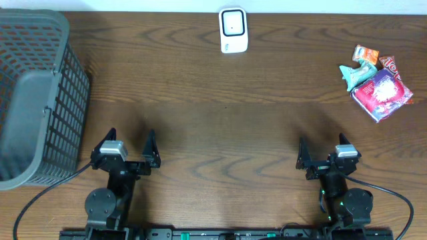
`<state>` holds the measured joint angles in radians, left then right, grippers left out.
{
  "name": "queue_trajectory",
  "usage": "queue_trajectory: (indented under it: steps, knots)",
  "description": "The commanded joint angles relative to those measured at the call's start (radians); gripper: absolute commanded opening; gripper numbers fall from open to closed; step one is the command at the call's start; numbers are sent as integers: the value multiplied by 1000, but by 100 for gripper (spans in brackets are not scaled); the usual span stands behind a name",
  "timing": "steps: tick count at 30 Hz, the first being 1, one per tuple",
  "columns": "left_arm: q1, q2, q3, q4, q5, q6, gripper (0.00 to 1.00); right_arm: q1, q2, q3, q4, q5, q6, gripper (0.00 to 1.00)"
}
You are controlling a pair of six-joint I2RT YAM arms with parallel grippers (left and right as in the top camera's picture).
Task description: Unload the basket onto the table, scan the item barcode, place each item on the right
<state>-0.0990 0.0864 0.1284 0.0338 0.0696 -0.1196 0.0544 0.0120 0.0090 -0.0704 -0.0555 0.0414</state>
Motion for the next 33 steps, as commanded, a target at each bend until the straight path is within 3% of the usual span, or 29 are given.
queue_trajectory:
  steps: [1, 12, 18, 33]
  knots:
    - [3, -53, -26, 6, 5, 52, 98, -2, -6, -3, -2, -3, 10, 99]
    - [5, -85, -126, 181, -6, 71, 98, -2, -6, -3, -2, -3, 10, 99]
    - [42, -85, -124, 180, -9, 71, 98, -2, -6, -3, -2, -3, 10, 99]
    - [70, -85, -124, -100, -6, 113, 98, -2, -6, -3, -2, -3, 10, 99]
